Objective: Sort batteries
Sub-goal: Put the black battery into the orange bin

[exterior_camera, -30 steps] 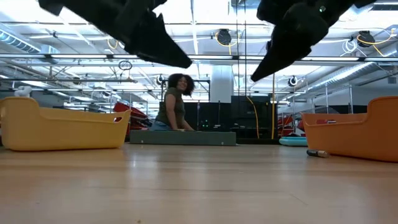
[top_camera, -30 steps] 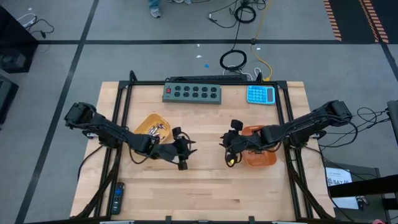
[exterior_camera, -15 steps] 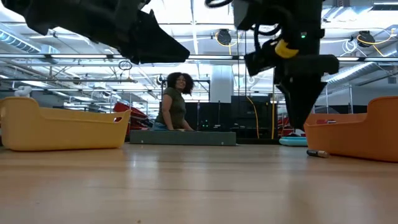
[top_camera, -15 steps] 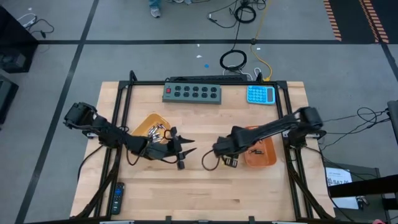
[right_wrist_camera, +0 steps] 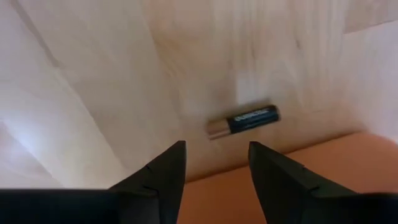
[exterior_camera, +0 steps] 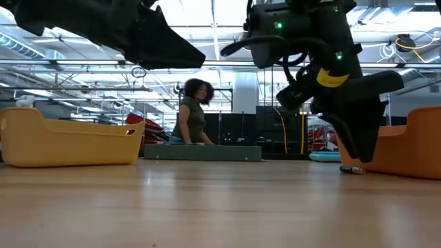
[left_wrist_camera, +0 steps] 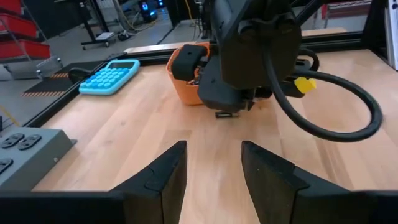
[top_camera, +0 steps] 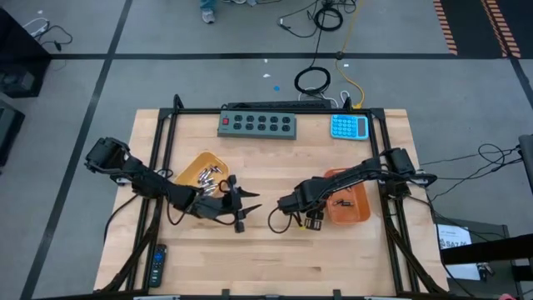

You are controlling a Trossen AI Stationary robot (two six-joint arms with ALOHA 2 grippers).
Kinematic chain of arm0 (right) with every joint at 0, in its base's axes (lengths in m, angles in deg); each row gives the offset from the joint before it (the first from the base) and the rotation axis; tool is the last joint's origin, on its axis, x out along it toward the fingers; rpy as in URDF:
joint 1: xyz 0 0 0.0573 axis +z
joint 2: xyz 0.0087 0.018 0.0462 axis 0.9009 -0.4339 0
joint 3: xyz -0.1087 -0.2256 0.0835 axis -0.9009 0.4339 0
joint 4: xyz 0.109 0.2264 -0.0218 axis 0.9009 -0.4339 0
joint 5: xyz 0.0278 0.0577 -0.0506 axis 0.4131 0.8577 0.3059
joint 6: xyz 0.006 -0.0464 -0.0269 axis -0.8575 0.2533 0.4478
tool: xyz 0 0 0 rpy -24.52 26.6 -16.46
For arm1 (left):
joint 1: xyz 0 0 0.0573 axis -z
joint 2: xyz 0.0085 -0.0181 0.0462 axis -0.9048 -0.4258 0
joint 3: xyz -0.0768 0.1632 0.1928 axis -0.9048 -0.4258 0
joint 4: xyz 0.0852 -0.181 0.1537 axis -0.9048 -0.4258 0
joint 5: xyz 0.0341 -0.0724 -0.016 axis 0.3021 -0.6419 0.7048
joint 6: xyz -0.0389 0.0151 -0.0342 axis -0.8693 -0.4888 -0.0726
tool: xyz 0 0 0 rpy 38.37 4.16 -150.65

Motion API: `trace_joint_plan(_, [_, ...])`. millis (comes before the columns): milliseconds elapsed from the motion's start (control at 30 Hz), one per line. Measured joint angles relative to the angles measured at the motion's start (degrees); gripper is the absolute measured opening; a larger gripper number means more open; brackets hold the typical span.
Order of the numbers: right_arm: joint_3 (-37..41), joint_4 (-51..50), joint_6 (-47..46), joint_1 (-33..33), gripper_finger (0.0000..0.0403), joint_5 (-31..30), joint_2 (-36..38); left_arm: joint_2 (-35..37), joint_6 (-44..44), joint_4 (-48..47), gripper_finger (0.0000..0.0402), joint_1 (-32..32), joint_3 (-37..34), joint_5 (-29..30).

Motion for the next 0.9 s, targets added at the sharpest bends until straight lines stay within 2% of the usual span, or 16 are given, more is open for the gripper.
trace_joint_plan(600, [0.07,0.03,-1.46,-3.19,0.0168,3.54,0.0,0.0,-1.53,-2.93,0.0162,0.53,0.0,0.0])
trace_joint_plan(900, [4.53,2.92,-2.67,-3.59,0.0168,4.83,0.0,0.0,-1.49,-2.56,0.0162,3.02,0.0,1.4])
